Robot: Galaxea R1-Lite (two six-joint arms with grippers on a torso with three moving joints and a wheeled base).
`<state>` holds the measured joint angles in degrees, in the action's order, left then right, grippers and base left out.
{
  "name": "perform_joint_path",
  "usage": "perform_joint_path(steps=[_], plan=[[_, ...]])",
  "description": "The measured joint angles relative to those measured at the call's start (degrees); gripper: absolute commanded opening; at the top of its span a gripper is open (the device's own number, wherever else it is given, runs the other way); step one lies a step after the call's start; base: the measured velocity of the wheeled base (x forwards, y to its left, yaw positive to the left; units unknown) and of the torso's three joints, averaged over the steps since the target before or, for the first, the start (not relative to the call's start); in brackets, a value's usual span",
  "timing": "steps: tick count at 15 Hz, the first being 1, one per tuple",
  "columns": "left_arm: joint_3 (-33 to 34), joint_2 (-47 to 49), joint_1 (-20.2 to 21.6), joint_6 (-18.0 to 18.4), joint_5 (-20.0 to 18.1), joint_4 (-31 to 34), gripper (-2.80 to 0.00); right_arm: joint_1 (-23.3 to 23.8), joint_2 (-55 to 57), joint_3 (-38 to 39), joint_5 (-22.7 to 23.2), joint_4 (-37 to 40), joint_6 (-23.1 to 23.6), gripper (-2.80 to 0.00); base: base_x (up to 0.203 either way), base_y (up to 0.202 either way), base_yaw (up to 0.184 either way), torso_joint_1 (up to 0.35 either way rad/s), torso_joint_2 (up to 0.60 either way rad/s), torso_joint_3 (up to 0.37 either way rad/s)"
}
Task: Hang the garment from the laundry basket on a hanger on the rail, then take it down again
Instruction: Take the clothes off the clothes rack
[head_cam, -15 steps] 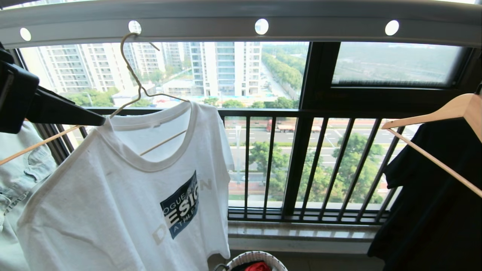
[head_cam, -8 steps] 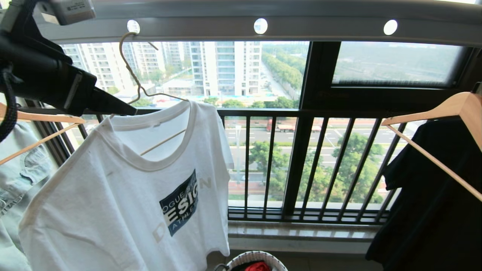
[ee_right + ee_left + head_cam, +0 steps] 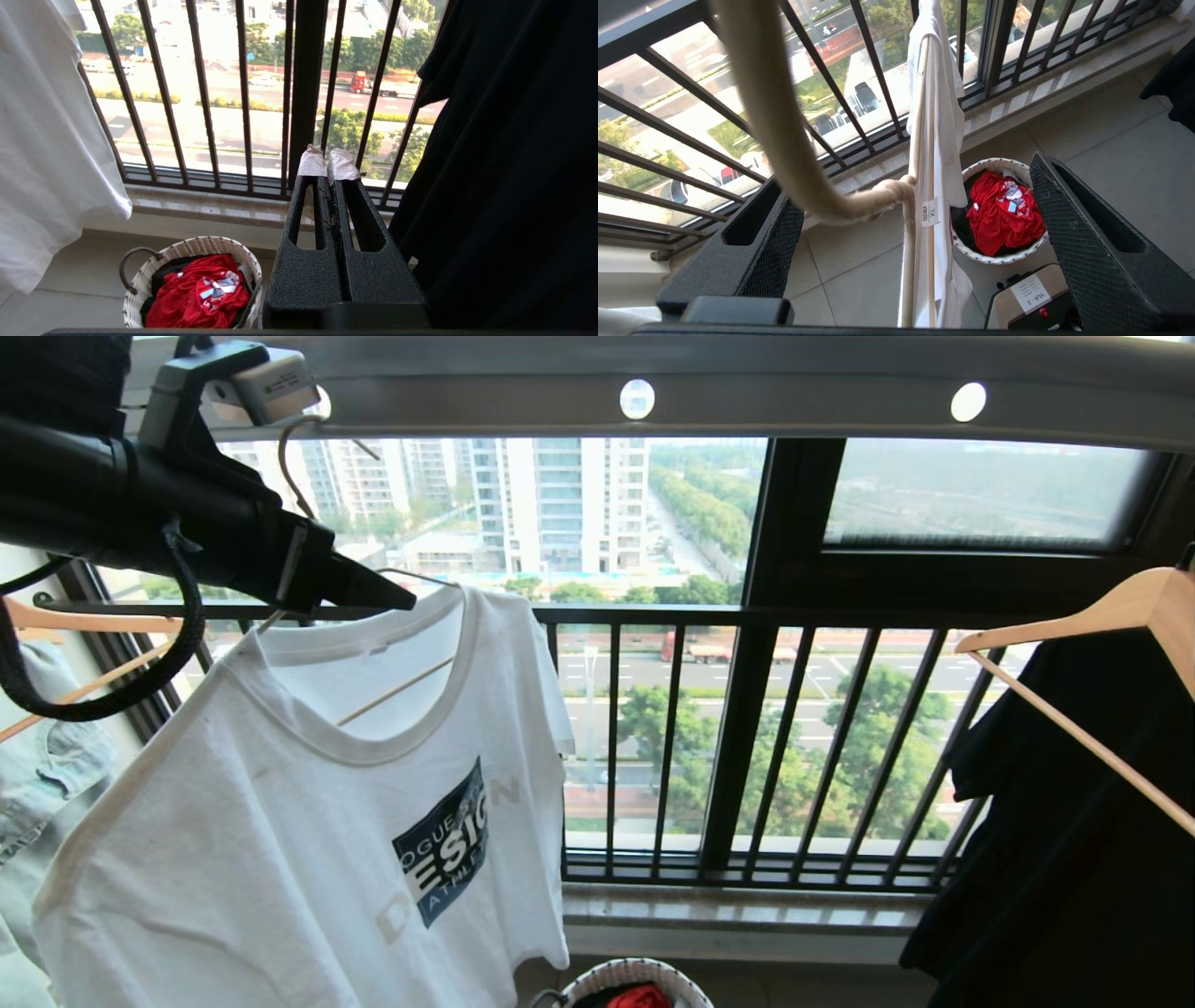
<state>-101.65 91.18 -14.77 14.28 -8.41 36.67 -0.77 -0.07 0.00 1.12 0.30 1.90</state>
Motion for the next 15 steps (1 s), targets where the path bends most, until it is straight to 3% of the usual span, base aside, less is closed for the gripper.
perform_joint_path(steps=[1,11,15], plan=[[0.38,0.33,0.0,0.0,-0.01,-0.16,-2.8,0.0,0.0,0.0,0.0,-0.01,0.0,-2.8,0.0,0.0,0.0,0.0,0.0,0.0],[2.32,-0.2,0.65,-0.14,0.08,-1.67,-2.8,0.02,0.0,0.0,-0.02,0.0,-0.01,-2.8,0.0,0.0,0.0,0.0,0.0,0.0],[2.53,-2.04,1.05,-2.43,0.08,-2.9,-2.8,0.0,0.0,0.0,0.0,-0.01,0.0,-2.8,0.0,0.0,0.0,0.0,0.0,0.0]])
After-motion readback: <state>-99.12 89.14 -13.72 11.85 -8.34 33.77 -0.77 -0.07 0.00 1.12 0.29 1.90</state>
